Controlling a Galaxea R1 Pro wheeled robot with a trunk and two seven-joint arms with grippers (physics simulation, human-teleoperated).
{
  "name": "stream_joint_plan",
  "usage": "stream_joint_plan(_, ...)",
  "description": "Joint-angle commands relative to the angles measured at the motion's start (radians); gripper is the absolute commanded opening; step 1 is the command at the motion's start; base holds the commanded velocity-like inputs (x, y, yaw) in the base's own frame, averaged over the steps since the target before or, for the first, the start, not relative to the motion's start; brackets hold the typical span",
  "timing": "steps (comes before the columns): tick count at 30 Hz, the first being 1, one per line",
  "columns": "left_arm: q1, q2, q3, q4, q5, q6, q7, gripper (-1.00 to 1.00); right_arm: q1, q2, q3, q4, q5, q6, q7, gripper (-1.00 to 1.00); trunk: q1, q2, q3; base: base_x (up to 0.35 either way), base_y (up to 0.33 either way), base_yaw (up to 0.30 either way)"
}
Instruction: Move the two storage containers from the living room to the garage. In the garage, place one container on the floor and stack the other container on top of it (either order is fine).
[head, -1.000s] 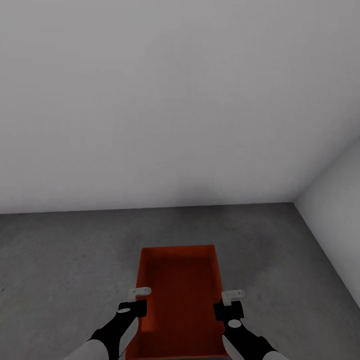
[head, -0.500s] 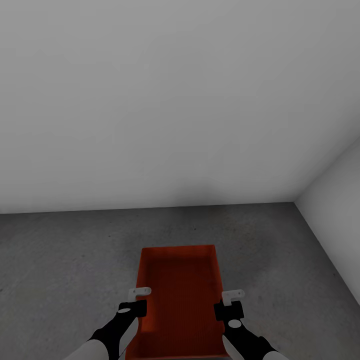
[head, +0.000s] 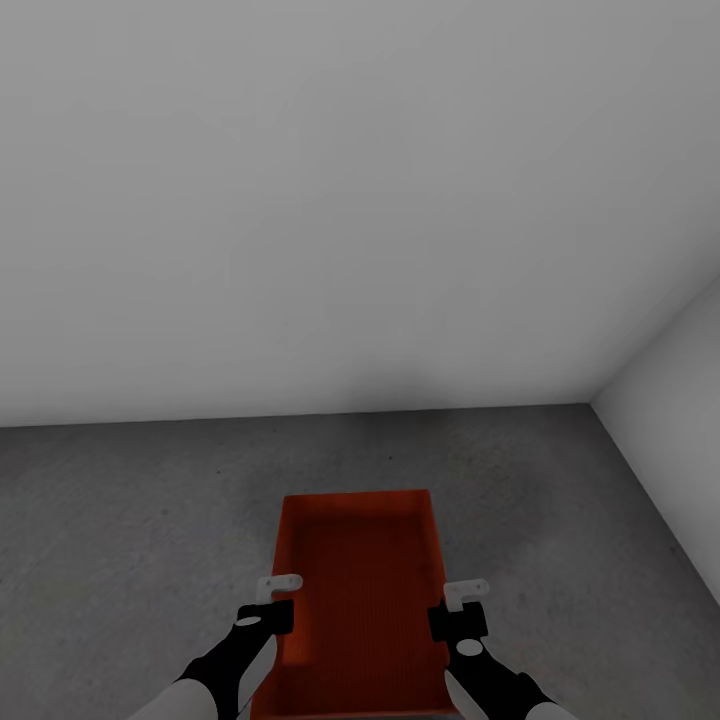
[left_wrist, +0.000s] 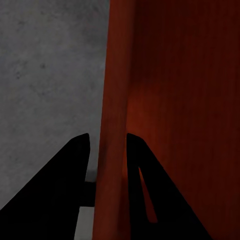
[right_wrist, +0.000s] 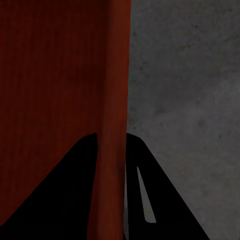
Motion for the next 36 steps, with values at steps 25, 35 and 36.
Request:
stream_joint_plan(25, 0.0, 0.001, 0.036, -0.005, 0.012, 0.006, 0.016, -1.0, -0.001, -0.024, -0.019, 0.001, -0.011, -0.009, -0.012, -1.0, 0.096, -0.176, -0.112, 0.0, 0.0, 0.0)
stream_joint_plan(35, 0.0, 0.001, 0.036, -0.005, 0.012, 0.005, 0.017, -1.0, -0.001, -0.024, -0.019, 0.001, -0.011, -0.009, -0.012, -1.0, 0.134, -0.246, -0.144, 0.0, 0.0, 0.0)
stream_joint_plan(36, -0.001, 0.001, 0.036, -0.005, 0.012, 0.005, 0.017, -1.0, -0.001, -0.024, -0.019, 0.001, -0.011, -0.009, -0.012, -1.0, 0.138, -0.253, -0.147, 0.0, 0.0, 0.0)
